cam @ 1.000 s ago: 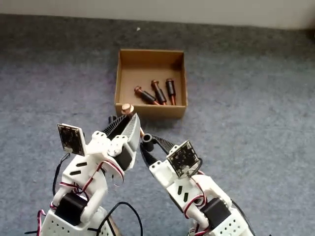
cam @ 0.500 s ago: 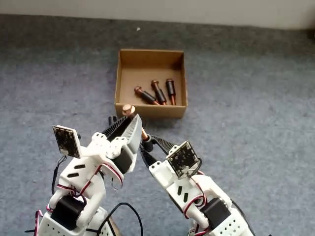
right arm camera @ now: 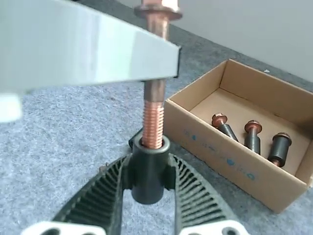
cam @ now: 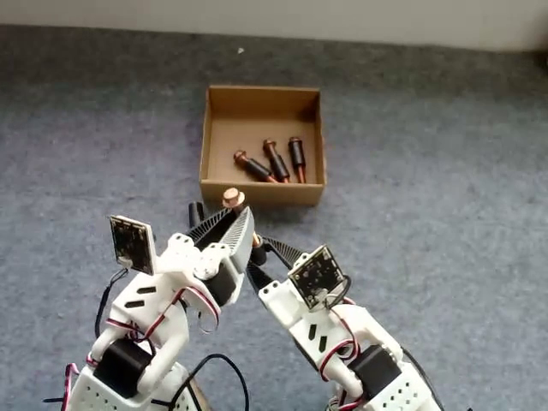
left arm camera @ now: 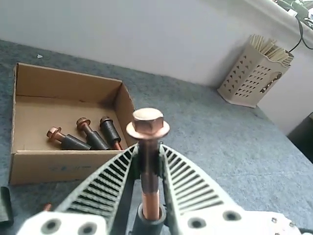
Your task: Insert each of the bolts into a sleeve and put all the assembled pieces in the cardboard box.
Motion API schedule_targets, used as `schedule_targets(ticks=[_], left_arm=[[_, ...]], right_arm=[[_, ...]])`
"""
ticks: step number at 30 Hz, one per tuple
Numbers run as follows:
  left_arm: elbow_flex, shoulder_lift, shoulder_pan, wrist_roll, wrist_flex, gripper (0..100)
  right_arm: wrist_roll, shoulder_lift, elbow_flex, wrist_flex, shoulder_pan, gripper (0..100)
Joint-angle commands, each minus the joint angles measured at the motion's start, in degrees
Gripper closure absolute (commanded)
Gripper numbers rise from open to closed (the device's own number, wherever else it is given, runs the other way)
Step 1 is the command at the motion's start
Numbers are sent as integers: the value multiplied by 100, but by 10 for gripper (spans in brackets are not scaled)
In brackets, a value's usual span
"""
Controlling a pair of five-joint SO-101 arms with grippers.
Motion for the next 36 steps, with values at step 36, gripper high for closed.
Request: schedule_targets(ticks=[36], left_arm=[[-1015,-48,-127,-1415,2084,835]], right_arm=[[369,-136,418,-145,295,993]])
